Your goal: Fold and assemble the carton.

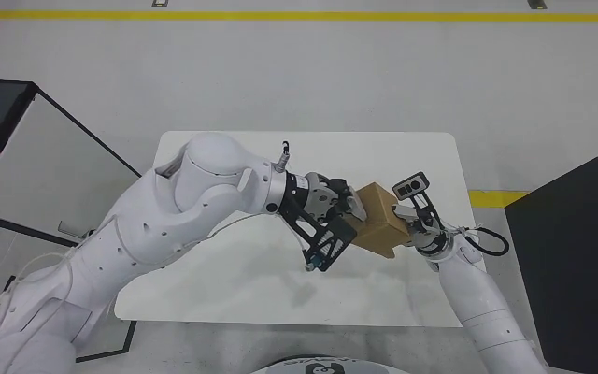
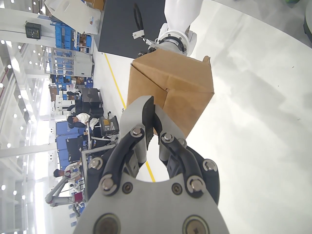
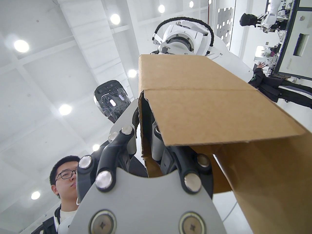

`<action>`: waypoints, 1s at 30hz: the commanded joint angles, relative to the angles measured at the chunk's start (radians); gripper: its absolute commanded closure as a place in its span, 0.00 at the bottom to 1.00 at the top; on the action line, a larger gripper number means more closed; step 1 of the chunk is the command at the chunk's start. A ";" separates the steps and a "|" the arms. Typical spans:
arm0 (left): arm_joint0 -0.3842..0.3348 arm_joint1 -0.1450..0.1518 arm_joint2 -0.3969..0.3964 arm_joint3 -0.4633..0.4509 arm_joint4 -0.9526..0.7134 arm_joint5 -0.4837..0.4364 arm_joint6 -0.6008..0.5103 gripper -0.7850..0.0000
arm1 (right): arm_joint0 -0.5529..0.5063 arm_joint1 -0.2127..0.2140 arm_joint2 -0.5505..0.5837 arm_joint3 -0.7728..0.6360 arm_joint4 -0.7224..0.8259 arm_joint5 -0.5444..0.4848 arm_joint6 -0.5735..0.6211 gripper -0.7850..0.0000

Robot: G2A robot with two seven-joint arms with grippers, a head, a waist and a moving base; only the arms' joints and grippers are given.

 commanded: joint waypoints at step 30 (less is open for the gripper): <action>0.219 0.121 -0.414 -0.030 -0.063 -0.033 0.119 0.22 | 0.000 0.000 0.000 0.000 0.000 0.000 0.000 1.00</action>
